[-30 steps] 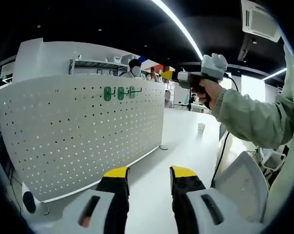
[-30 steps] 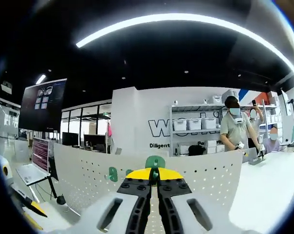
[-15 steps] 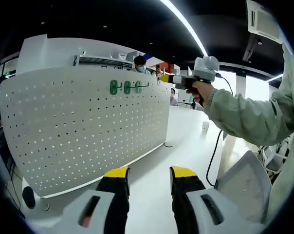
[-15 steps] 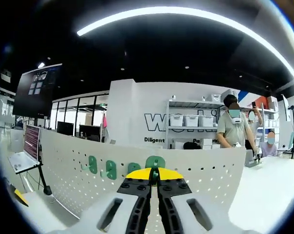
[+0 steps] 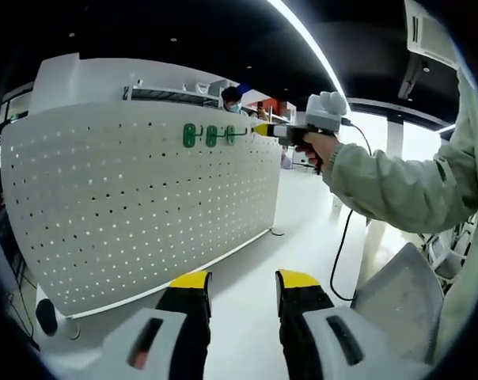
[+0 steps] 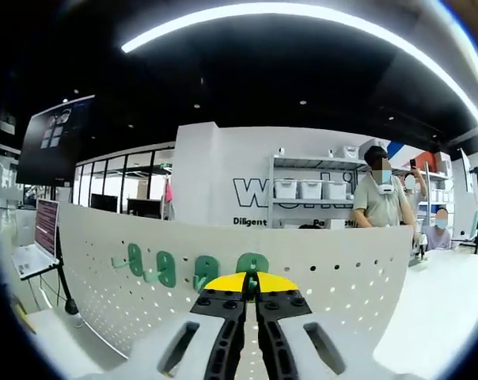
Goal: Insert the hook assembly into the mounting plate slot until the hook locks in place.
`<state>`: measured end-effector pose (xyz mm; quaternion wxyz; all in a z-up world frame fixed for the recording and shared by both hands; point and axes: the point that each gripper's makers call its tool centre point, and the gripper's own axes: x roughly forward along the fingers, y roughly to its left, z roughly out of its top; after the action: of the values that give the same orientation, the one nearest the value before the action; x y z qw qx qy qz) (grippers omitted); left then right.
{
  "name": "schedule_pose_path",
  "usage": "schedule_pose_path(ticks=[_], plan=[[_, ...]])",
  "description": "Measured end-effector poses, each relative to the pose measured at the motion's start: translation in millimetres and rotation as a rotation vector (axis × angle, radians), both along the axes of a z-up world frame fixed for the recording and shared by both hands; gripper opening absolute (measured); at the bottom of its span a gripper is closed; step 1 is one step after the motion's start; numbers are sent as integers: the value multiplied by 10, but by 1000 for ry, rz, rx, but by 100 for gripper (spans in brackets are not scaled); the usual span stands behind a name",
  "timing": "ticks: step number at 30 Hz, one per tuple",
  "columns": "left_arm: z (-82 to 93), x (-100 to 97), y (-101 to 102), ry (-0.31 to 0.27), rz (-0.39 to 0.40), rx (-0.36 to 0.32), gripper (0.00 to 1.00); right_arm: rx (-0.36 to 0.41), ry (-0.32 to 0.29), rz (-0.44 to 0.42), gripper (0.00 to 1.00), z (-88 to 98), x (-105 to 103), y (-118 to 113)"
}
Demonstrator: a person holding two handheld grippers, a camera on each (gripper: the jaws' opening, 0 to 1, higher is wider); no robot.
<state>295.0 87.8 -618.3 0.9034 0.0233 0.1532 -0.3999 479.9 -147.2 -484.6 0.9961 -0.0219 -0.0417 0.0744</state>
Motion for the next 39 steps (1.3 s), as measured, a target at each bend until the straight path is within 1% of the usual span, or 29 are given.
schedule_pose_path(ticks=[16,22,29,36,39], plan=[[-22,14,23,7,5,0,33,-5,27,-7,1,-103,171,-14],[-31,26,39,9,10,0,33,-6,33,-12,1,-137,192,-20],[-35,33,35,10,10,-1,33,-13,25,-17,1,-136,202,-8],[-40,26,31,13,10,-2,33,-50,10,-29,1,-143,198,-3],[-40,23,32,13,10,-3,33,-89,-3,-35,2,-146,196,10]])
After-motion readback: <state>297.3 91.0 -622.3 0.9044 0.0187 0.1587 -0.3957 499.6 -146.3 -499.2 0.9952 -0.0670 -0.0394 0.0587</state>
